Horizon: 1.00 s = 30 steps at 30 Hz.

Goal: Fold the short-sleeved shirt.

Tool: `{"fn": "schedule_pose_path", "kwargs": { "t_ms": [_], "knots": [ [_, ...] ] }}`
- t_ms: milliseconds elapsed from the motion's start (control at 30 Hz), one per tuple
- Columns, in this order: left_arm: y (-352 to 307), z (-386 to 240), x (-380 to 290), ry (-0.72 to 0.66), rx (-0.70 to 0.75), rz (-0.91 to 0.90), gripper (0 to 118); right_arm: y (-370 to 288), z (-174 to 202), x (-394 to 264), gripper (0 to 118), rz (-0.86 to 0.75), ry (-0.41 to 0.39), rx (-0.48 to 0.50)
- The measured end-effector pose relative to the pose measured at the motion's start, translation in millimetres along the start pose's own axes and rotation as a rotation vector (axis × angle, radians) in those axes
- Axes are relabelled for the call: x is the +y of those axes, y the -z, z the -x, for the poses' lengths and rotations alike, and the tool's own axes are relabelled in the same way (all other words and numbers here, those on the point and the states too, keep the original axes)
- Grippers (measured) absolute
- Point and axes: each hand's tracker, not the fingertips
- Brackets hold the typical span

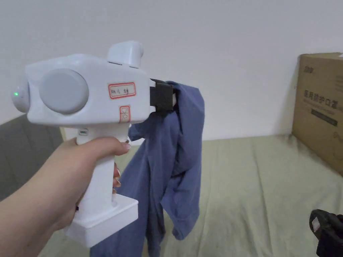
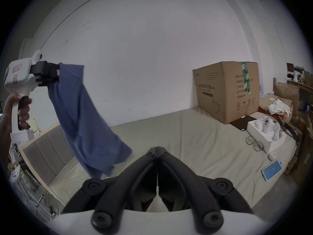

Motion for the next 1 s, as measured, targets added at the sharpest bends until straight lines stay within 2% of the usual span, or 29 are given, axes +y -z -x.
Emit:
{"fn": "schedule_pose_path", "kwargs": {
  "t_ms": [100, 233, 333, 433, 467, 500, 533, 600, 633, 667, 767, 867, 1000],
  "knots": [
    [60, -15, -42, -0.014, -0.005, 0.168, 5, -6, -19, -1, 0, -0.001, 0.016, -0.047],
    [138, -13, -150, -0.040, -0.019, 0.466, 5, -7, -46, -11, 0, 0.033, 0.060, -0.104],
    [179, 6, -250, -0.265, -0.038, 0.681, 5, -2, -61, -25, 0, 0.092, 0.093, -0.137],
    [190, 26, -318, -0.507, -0.021, 0.756, 6, 4, -69, -39, 0, 0.154, 0.118, -0.156],
    [187, 30, -332, -0.575, -0.030, 0.739, 7, 6, -71, -43, 0, 0.170, 0.125, -0.155],
    [185, 35, -340, -0.608, -0.044, 0.714, 20, 8, -72, -47, 0, 0.186, 0.129, -0.153],
    [183, 38, -342, -0.621, -0.045, 0.699, 44, 9, -72, -49, 0, 0.199, 0.131, -0.154],
    [176, 38, -336, -0.573, -0.052, 0.687, 118, 12, -71, -53, 0, 0.219, 0.133, -0.157],
    [166, 40, -327, -0.549, -0.057, 0.676, 115, 14, -70, -54, 0, 0.225, 0.134, -0.156],
    [162, 45, -313, -0.518, -0.056, 0.578, 111, 15, -69, -53, 0, 0.231, 0.137, -0.154],
    [131, 45, -268, -0.457, -0.054, 0.503, 111, 17, -61, -47, 0, 0.229, 0.141, -0.140],
    [83, 53, -230, -0.394, -0.033, 0.306, 111, 15, -51, -35, 0, 0.185, 0.122, -0.110],
    [-13, 41, -203, -0.218, 0.147, -0.045, 112, 4, -33, -23, 0, 0.067, 0.029, -0.070]
  ]
}}
